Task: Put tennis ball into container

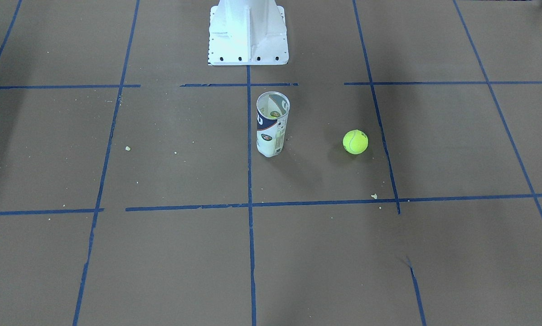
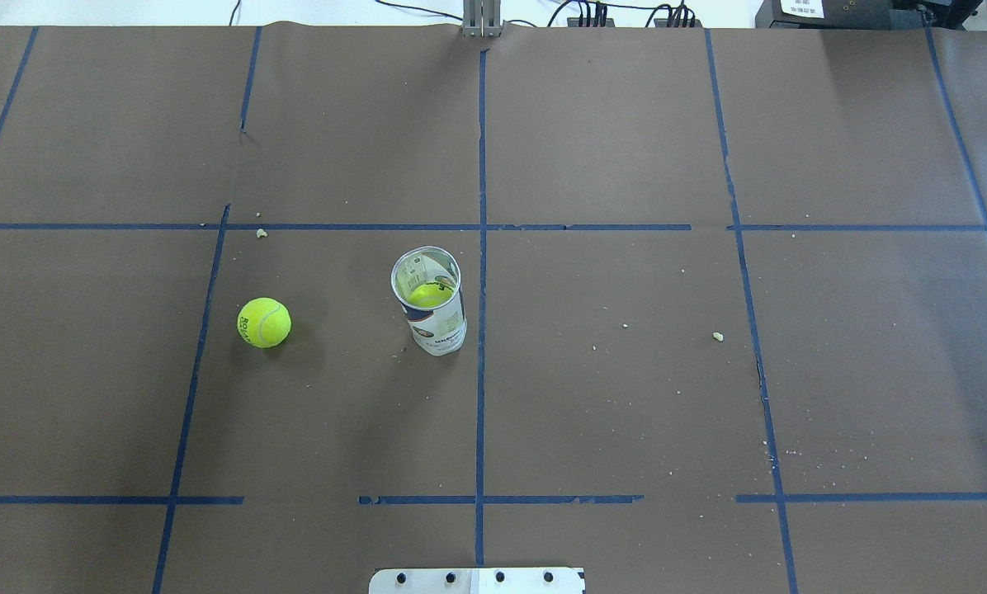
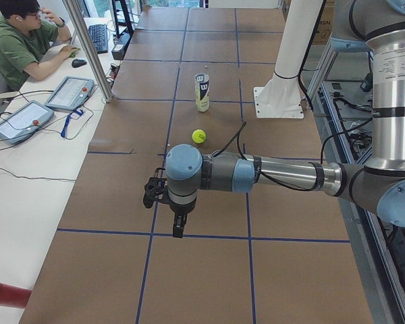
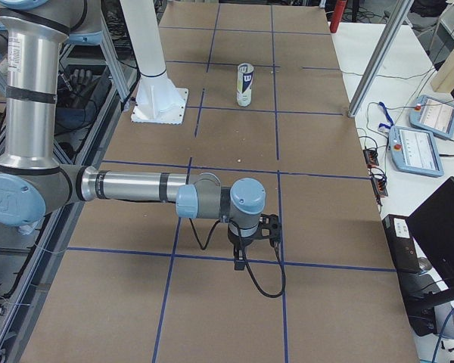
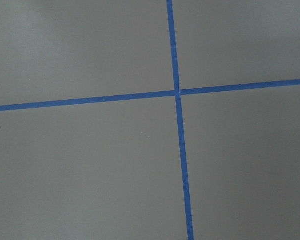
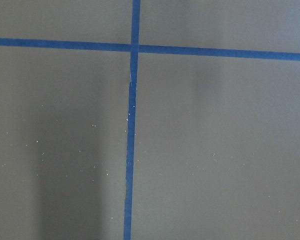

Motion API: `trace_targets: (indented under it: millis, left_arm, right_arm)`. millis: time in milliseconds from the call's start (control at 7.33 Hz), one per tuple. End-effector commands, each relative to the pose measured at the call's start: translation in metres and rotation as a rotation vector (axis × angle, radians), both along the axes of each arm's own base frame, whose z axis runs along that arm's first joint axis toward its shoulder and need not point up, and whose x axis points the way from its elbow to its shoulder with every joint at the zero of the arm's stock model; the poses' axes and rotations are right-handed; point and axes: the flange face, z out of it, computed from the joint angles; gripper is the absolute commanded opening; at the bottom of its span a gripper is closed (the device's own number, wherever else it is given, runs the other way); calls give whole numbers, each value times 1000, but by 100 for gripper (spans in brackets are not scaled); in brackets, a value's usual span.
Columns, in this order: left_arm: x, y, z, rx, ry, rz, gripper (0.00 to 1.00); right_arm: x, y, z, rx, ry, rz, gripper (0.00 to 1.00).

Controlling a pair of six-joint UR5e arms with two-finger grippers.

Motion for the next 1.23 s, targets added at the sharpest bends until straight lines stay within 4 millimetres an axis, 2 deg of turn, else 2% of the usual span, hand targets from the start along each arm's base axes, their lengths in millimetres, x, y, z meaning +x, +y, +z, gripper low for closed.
trace_targets:
  millis: [0, 409, 682, 955, 1091]
  left_arm:
    - [1, 0, 1, 0, -2, 3, 100]
    - [0, -3, -2, 9, -7, 1, 100]
    - [-1, -36, -26, 60, -9, -5, 100]
    - [-1, -52, -32, 82, -6, -7, 100]
    - [-3, -52, -56, 117, -4, -24, 100]
  right_arm:
    - [0, -1, -1, 1, 0, 0, 100]
    - [0, 0, 0, 0, 0, 0, 100]
    - [0, -1, -1, 2, 0, 0, 100]
    - [0, -1, -1, 1, 0, 0, 100]
    - [0, 0, -1, 1, 0, 0, 100]
